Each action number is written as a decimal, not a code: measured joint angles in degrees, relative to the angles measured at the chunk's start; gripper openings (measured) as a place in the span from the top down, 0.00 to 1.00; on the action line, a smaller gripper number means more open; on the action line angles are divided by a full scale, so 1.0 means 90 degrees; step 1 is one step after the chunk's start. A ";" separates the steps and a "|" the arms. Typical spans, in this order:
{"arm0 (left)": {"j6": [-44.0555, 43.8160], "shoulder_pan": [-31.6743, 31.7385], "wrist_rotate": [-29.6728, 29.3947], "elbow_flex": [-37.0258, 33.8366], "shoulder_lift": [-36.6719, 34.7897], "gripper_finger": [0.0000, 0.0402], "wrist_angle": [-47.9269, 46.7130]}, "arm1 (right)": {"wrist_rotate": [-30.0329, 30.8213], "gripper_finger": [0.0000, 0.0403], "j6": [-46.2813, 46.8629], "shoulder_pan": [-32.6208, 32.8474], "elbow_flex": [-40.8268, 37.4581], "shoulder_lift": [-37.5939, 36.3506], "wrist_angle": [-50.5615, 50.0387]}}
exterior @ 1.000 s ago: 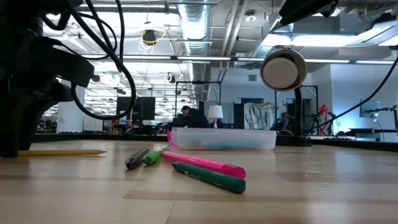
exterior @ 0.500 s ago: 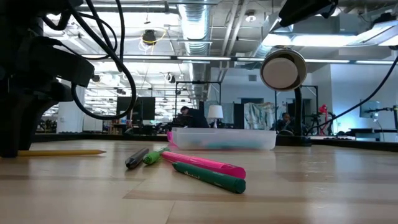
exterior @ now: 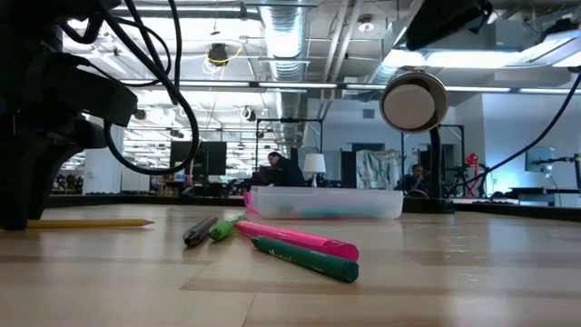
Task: Pick & place school supplies into a supply box
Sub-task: Put the yellow pencil into the pink supply box, then put the pink pen into the pink supply box
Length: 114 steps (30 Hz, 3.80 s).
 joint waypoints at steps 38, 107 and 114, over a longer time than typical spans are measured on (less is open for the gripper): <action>-0.0716 0.0239 -0.0297 0.0670 0.0100 0.99 0.0459 | 0.0025 0.71 -0.0059 0.0031 0.0001 0.0025 -0.0004; 0.2954 0.4936 0.2081 0.2720 0.1065 0.68 0.2707 | -0.0024 0.71 0.0841 -0.0282 0.0001 0.0021 0.0057; 0.3423 0.4789 0.2979 0.2722 0.0650 0.68 0.1814 | -0.1030 0.71 0.1115 -0.0331 0.0003 0.0090 0.0334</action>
